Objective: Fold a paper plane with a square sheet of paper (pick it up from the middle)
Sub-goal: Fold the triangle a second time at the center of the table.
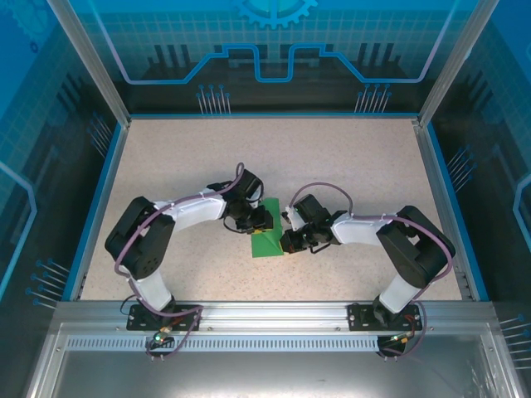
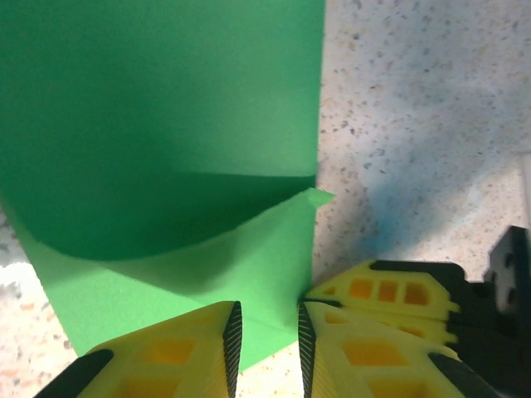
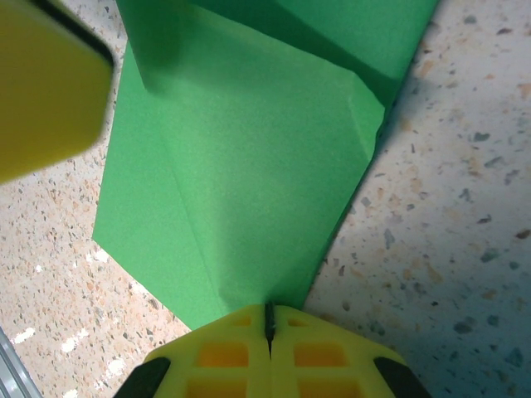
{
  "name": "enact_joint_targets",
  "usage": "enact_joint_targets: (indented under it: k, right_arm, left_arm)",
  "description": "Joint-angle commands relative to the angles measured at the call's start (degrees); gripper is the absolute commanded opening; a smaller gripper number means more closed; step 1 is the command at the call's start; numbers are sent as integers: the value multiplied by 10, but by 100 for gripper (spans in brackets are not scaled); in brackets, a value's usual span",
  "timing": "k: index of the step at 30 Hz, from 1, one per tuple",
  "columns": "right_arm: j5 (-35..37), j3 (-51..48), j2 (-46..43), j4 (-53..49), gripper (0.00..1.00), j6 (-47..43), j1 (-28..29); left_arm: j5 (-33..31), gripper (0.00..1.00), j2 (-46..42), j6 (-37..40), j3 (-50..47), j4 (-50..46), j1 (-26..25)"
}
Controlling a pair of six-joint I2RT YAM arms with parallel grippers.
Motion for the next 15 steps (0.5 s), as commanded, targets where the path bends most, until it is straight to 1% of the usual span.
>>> enact_joint_targets:
  k: [1,8,15]
  right_arm:
    - [48,-7,9,-65,5,-11,9]
    - [53,-3,7,-71,5,-9,11]
    - [53,3,8,-73,5,-9,12]
  left_arm:
    - [17,27,21,22,-1,27,3]
    - [26,27,49,28,16,39,2]
    - [2,27,67,39,21,8,2]
